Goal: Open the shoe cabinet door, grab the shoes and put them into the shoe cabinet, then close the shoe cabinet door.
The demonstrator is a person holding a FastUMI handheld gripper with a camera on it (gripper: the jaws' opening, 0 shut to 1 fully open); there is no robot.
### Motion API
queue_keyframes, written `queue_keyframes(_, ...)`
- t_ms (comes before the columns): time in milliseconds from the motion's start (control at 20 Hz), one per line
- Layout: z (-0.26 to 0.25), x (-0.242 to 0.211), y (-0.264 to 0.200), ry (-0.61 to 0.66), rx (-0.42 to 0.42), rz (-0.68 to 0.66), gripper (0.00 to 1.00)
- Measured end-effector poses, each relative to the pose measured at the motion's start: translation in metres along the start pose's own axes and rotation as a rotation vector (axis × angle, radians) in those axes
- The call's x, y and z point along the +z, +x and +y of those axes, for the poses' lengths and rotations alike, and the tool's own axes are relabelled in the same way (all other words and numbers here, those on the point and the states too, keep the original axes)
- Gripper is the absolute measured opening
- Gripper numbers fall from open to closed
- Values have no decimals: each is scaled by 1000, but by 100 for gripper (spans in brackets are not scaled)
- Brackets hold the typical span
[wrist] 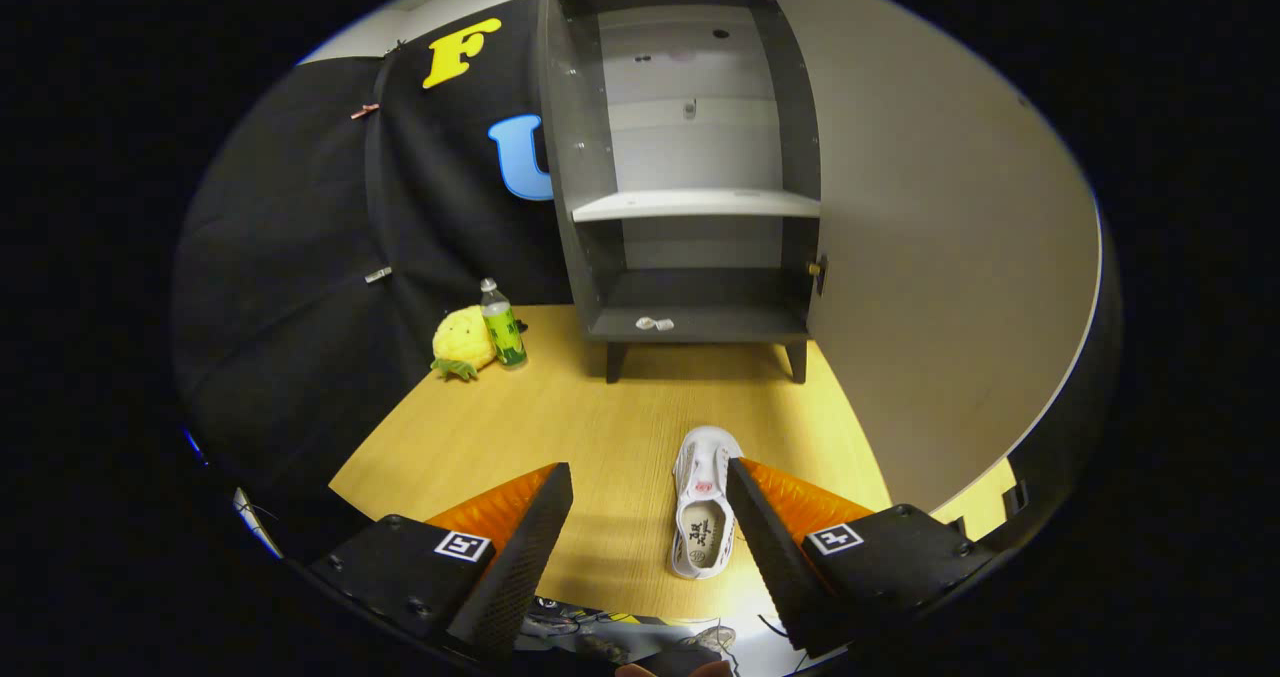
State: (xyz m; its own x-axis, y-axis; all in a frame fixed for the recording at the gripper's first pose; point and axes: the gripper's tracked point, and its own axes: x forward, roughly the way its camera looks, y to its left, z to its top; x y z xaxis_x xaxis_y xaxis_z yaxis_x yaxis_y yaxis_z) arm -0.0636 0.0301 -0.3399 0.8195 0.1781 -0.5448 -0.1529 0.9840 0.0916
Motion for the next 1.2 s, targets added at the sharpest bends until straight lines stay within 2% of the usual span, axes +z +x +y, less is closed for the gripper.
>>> queue_keyframes(250, -16, -60, 46, 60, -28, 102, 99)
queue_keyframes(650, -33, -108, 100, 116, -58, 179, 98)
queue_keyframes(900, -35, -114, 131, 135, -53, 174, 77)
queue_keyframes(1000, -35, -115, 147, 126, -69, 164, 71)
queue_keyframes(1100, -38, -118, 163, 123, -95, 152, 61)
queue_keyframes(1150, -42, -115, 171, 115, -118, 125, 62)
queue_keyframes(1200, -46, -111, 180, 103, -139, 92, 58)
